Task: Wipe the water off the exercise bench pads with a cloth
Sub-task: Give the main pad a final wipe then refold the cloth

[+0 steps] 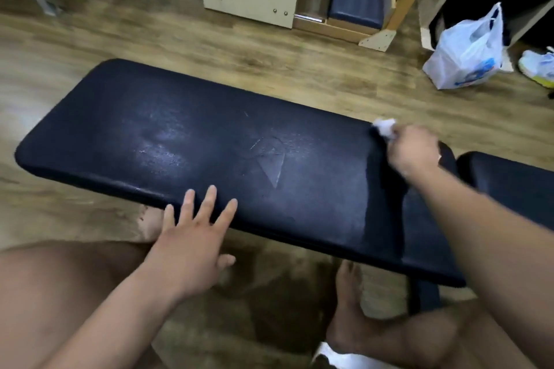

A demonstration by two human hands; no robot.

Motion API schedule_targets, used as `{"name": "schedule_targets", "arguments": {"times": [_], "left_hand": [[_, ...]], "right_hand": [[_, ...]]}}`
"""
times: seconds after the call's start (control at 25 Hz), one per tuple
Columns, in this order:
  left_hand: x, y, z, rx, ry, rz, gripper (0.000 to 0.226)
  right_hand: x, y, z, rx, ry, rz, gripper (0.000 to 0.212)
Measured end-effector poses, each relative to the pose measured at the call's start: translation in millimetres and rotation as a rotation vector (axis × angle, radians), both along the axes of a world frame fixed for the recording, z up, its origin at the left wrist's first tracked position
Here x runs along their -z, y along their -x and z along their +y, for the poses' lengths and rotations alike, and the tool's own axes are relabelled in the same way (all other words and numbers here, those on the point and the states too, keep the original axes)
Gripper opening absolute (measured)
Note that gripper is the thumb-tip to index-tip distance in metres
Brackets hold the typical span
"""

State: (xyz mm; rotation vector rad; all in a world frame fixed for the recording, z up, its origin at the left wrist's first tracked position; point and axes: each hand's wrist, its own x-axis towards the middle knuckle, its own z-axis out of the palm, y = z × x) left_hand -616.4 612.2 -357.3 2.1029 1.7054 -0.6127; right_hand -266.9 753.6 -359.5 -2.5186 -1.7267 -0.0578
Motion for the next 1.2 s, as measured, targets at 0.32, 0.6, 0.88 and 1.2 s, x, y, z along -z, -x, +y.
{"name": "schedule_targets", "arguments": {"times": [0.32, 0.6, 0.88, 1.2], "left_hand": [[-8.3, 87.4, 53.9, -0.205, -0.226, -0.143, 0.076], [2.0, 89.1, 58.4, -0.079, -0.19, -0.029, 0.072], [-14.6, 138.0, 95.2, -0.288, -0.414, -0.326, 0.061], [-1.0, 138.6, 78.3, -0.081, -0.254, -0.256, 0.06]], "right_hand": [[2.6, 185.6, -118.2, -0.887, 0.128, 0.779, 0.043], [-10.9, 104.6, 81.8, -0.179, 0.037, 0.136, 0.035], [34.7, 217.2, -48.5, -0.571, 0.168, 0.818, 0.023], [-50.5, 131.2, 68.8, -0.165, -0.015, 0.247, 0.022]]}}
